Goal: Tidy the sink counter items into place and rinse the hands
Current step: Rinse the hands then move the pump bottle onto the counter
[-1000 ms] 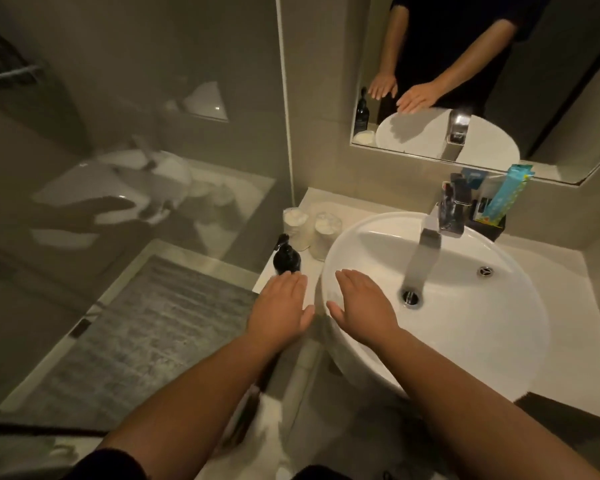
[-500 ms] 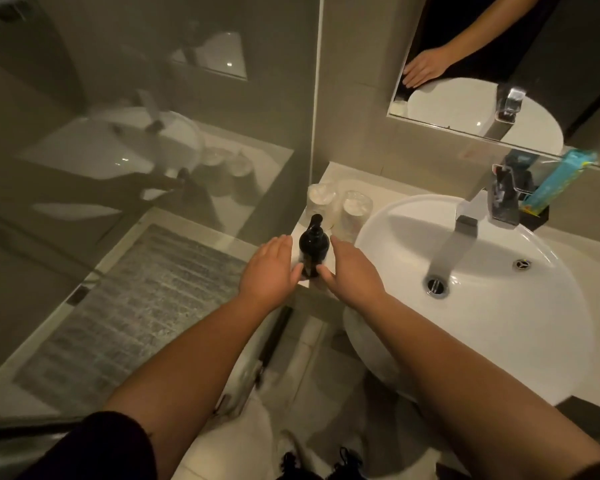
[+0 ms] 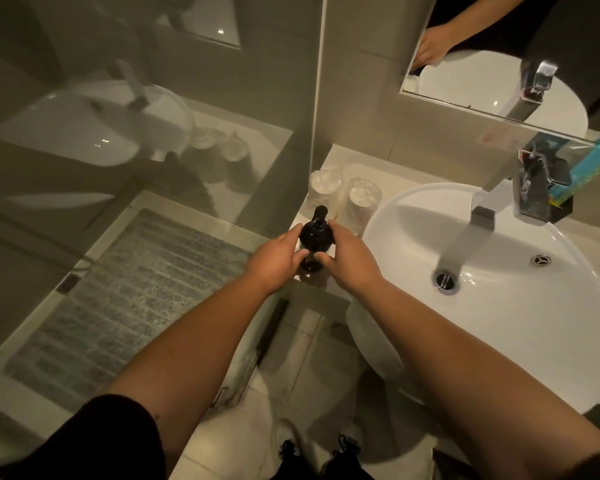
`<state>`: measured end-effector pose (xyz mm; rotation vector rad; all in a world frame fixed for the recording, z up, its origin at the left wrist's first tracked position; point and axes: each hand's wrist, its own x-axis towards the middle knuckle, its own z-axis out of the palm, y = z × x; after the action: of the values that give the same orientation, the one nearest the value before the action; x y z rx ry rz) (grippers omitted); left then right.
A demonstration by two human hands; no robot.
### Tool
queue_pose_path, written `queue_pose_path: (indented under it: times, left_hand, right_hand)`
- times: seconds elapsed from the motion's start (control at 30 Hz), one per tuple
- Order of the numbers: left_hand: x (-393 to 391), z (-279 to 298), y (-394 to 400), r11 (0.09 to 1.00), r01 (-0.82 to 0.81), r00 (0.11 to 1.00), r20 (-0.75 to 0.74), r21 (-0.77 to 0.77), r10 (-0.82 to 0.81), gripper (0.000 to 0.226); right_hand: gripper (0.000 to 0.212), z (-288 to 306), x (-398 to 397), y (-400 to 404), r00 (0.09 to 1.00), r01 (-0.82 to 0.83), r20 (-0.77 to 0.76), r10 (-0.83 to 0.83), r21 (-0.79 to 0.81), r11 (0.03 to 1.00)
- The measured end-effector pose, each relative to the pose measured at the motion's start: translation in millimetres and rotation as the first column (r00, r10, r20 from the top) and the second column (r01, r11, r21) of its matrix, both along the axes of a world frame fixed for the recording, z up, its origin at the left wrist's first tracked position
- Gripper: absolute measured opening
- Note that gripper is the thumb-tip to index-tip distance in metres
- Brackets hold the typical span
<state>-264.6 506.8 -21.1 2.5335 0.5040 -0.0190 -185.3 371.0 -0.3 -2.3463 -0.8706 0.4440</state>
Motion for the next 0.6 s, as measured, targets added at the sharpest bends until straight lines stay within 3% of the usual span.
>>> queue_pose_path:
  times: [0.2, 0.4, 0.6]
  left_hand:
    - [-2.8, 20.0, 0.5, 1.0, 0.026, 0.998, 0.065, 0.002, -0.026, 0.051]
    - [15.6, 77.0, 1.6, 0.999, 0.046, 0.99, 0.13, 0.003, -0.046, 0.056]
    - [50.8, 129.2, -6.8, 0.993, 0.115, 0.961, 0.254, 0.005, -0.113, 0.044]
  right_hand:
    - [0.05, 20.7, -1.9, -3.7, 0.999, 0.013, 0.05, -0.014, 0.039, 0.999]
    - [0.047, 75.0, 11.8, -5.7, 0.987, 0.046, 0.147, -0.058, 0.08, 0.996]
    - [0.048, 121.2, 40.8, -16.6, 0.962, 0.113, 0.235, -0.14, 0.124, 0.986]
